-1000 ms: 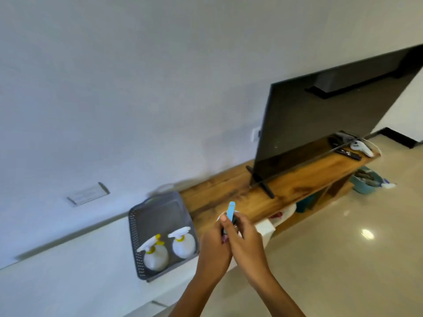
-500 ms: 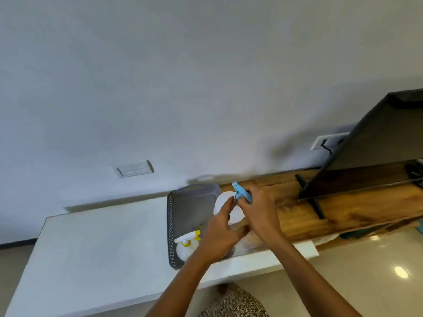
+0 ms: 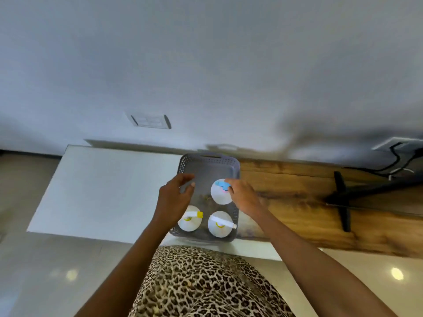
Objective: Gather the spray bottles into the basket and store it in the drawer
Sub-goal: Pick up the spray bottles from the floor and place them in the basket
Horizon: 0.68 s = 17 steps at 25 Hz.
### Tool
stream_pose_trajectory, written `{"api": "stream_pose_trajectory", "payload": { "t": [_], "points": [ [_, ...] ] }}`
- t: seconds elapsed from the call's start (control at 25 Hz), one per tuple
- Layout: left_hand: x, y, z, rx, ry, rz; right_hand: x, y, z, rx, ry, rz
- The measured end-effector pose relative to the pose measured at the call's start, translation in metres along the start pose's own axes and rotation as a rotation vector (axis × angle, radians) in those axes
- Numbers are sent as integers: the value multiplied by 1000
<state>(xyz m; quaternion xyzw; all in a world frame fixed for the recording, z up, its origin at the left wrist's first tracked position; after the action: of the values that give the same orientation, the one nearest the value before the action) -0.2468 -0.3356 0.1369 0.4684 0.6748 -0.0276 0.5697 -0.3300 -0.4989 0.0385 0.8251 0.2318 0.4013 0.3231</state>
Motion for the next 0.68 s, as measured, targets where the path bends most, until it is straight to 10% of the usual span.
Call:
{"api": "stream_pose_trajectory", "payload": {
  "t": [0.68],
  "points": [
    [32,-1,8,-77,167,-33,-17,-32,37,98,99,-125]
  ]
}}
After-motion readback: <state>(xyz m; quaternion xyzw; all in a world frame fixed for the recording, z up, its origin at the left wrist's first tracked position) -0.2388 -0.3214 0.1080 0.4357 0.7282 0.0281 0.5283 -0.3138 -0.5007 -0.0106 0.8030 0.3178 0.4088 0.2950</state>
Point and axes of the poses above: each hand's wrist, its own z-axis towards the middle knuckle, its own y-axis out of the back of the hand, x = y × z, the point moved 2 cm from there along z, towards the middle knuckle, and after that the axes turned 9 degrees about x, right-handed, at the moved point
